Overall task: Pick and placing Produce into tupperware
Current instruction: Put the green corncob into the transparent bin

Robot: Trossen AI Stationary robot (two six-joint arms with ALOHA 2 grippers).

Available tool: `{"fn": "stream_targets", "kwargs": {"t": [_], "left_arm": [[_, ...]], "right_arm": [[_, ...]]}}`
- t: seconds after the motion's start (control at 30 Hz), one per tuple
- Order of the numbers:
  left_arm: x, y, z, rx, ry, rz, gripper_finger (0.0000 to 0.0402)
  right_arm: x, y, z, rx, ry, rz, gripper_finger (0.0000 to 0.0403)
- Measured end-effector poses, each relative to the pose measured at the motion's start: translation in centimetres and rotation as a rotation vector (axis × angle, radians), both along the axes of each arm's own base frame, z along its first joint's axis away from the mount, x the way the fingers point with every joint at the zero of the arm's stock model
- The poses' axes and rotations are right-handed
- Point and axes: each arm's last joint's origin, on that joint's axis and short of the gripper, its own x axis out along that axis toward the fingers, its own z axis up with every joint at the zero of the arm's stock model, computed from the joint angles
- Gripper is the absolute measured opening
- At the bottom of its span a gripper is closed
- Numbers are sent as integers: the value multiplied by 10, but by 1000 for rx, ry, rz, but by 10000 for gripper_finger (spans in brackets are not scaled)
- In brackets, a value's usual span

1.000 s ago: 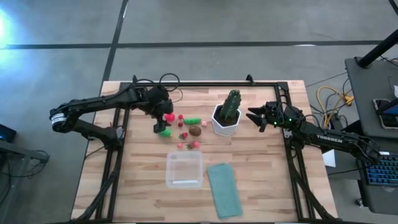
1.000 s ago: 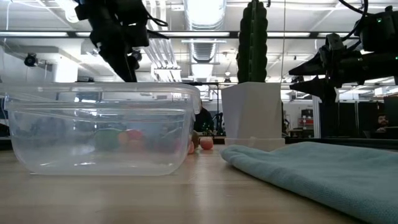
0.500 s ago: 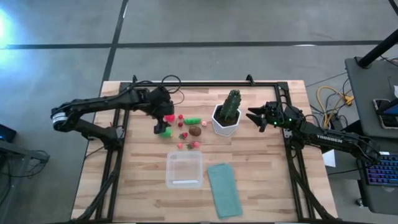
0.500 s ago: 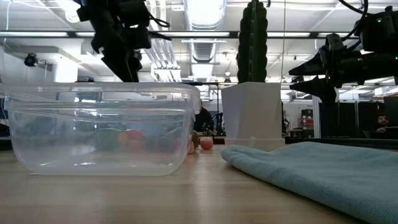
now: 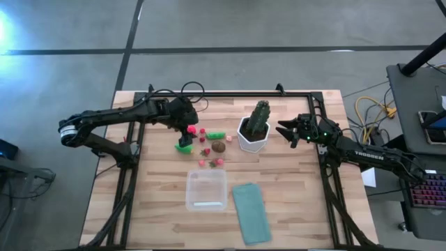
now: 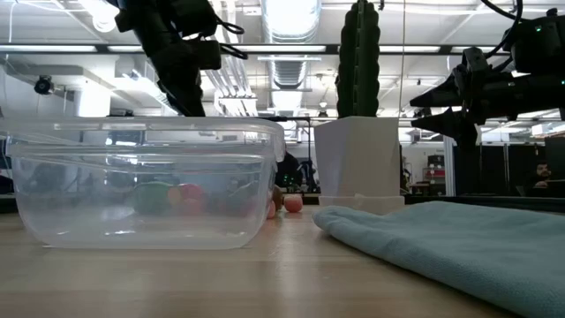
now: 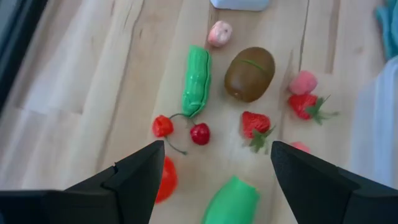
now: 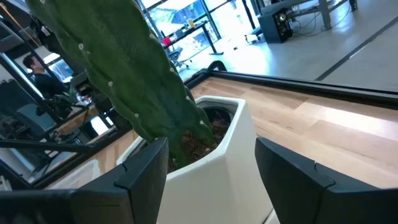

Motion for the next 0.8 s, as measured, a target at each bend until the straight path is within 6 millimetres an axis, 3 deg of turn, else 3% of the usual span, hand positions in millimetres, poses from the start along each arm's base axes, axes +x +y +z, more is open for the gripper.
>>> {"fn": "stream_targets", "kwargs": {"t": [0.33, 0.6, 0.8], "left_arm": [[4, 1, 13, -258, -117, 387, 280], [4, 0, 11, -193, -94, 300, 280], [4, -2, 7, -294, -85, 344, 280]], "right_arm": [[0, 0, 0, 0, 0, 0, 233], [0, 0, 0, 0, 0, 0, 233], [0, 0, 0, 0, 0, 0, 233]]}}
